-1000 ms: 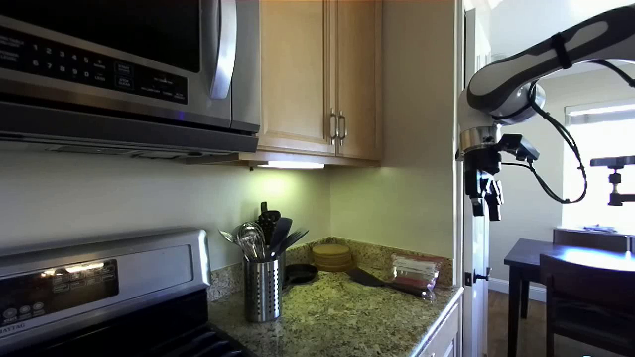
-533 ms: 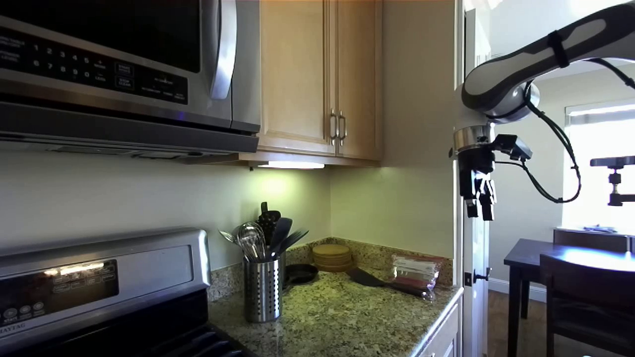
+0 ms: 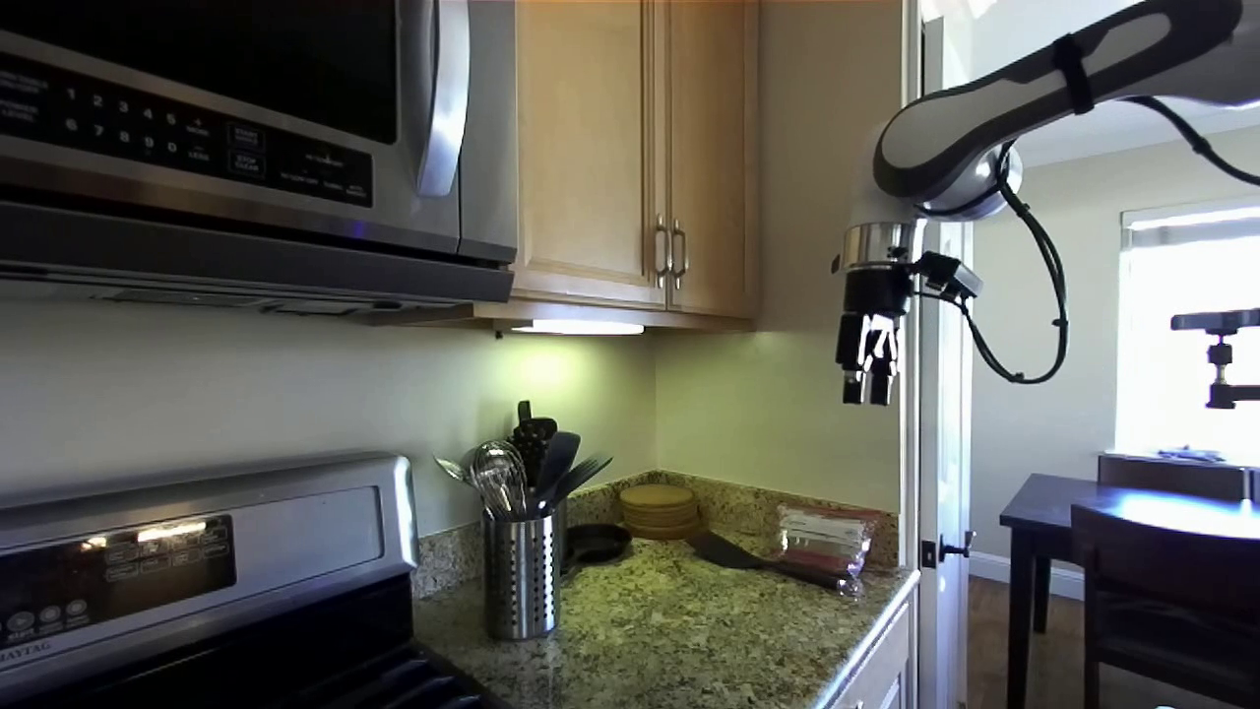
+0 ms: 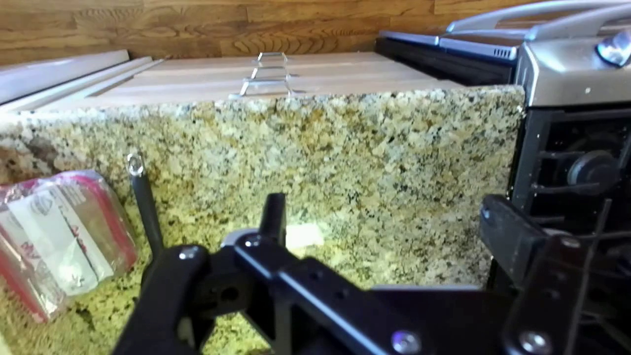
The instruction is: Open the cupboard
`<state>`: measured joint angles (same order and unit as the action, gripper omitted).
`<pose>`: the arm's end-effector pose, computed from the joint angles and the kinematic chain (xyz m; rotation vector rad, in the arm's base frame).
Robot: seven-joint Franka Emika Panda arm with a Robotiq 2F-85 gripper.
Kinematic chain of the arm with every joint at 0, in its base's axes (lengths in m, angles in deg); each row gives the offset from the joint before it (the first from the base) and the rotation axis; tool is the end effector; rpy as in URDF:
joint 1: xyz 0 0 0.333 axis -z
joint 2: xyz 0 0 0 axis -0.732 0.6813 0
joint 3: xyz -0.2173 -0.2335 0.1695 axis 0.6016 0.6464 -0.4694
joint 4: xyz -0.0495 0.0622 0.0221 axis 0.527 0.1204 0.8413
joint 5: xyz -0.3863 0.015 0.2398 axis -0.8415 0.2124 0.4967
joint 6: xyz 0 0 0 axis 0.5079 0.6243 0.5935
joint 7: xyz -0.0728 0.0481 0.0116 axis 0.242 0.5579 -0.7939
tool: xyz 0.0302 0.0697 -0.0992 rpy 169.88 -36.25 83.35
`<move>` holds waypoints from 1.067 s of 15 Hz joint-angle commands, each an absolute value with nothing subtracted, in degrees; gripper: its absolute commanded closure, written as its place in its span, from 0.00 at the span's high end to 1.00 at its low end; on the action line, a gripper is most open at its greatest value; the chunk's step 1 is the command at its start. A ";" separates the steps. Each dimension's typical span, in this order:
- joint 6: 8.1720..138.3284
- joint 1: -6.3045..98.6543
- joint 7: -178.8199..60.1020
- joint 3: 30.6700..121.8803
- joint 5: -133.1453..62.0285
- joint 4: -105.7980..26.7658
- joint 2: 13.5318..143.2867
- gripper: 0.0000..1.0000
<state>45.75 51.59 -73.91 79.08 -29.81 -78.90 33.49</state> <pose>0.4421 -0.0892 0.5464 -3.0479 0.0366 -0.1209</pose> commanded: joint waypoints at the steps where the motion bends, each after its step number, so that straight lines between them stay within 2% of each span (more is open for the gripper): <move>1: 50.11 51.12 -72.61 78.72 -29.72 -72.90 37.71 1.00; 5: 53.31 50.51 -73.71 78.27 -29.41 -68.13 37.62 1.00; 16: 54.21 50.44 -70.05 76.81 -29.40 -68.38 37.59 1.00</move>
